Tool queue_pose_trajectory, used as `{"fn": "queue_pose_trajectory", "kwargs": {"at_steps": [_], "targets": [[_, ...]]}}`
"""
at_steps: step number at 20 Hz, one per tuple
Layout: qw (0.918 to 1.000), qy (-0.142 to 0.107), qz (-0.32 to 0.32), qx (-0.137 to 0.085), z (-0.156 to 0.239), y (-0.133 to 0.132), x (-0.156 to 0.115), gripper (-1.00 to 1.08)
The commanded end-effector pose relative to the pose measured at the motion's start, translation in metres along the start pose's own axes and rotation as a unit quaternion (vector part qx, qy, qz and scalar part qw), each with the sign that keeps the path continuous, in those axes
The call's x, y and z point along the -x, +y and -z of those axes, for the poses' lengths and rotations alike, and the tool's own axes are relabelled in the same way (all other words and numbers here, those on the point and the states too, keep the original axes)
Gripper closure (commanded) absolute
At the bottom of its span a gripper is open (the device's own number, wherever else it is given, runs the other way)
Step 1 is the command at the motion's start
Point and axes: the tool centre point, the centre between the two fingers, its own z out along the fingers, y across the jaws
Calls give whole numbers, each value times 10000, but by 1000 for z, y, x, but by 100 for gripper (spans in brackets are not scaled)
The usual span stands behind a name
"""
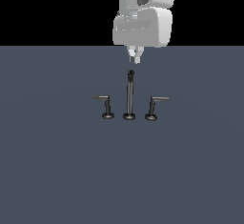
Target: Turn on the faucet by rotating a designated handle.
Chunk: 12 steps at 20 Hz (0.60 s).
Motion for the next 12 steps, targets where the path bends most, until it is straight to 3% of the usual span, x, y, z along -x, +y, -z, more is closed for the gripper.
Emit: {"fn": "queue_pose_trajectory", "kwargs": {"at_steps": [1,7,12], "targets": [[9995,-2,-322,6,-17,-6,-15,108],[9939,-12,-1104,29,-59,-15,-54,108],[9842,-20,-1769,47,-94,-18,-88,108]]}}
